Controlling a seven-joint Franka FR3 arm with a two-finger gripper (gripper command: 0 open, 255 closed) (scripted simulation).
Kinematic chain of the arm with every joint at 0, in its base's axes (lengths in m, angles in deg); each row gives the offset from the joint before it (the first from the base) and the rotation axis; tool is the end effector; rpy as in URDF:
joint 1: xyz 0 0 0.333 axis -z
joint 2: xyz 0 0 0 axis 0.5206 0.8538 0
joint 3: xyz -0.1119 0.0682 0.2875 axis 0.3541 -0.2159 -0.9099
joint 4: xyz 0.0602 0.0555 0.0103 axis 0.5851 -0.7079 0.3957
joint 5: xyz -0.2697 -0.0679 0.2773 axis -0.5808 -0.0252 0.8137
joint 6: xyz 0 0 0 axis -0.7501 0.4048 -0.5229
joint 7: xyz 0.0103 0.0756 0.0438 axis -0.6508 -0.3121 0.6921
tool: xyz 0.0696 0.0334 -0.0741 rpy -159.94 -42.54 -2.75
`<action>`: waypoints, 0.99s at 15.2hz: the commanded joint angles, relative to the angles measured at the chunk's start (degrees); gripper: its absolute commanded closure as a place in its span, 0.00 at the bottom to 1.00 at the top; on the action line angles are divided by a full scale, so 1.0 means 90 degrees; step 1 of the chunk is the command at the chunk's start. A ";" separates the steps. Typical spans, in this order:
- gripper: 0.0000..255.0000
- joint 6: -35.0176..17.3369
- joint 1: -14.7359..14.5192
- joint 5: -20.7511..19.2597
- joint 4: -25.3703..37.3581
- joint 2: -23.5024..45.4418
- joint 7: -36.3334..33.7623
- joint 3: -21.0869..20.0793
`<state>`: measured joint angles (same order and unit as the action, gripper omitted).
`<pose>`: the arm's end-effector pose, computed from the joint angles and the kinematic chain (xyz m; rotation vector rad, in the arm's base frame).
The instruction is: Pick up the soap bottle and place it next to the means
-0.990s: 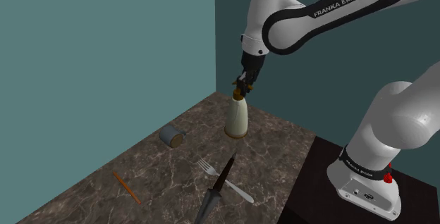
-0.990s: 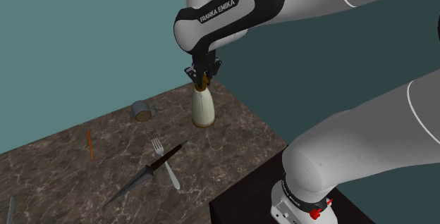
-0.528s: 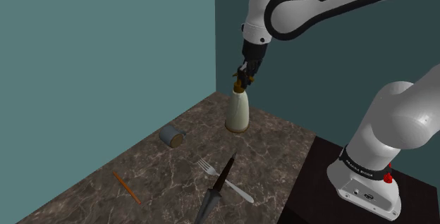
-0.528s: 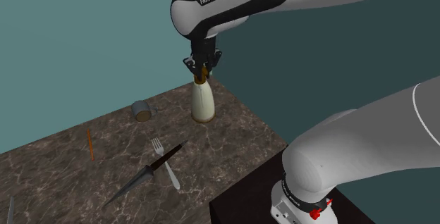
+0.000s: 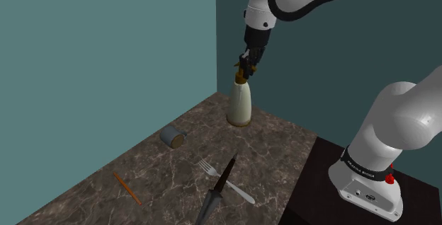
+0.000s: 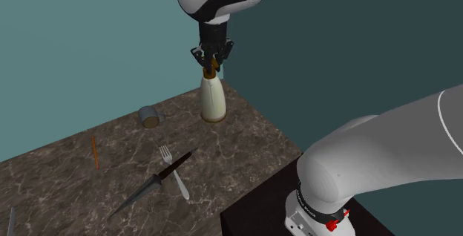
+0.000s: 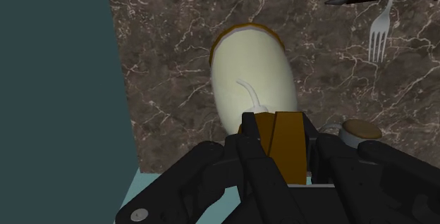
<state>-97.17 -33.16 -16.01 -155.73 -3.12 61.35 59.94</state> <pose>0.4037 0.1170 0.5089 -3.1299 -0.1592 -0.1881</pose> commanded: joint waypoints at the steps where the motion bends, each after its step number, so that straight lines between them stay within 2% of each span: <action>1: 1.00 0.0188 0.0000 -0.0004 0.0144 -0.0045 0.0000 0.0014; 15: 1.00 0.1384 0.0038 -0.0065 0.1347 -0.0038 -0.0004 0.0094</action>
<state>-85.57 -32.87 -16.51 -144.61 -3.60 61.27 60.69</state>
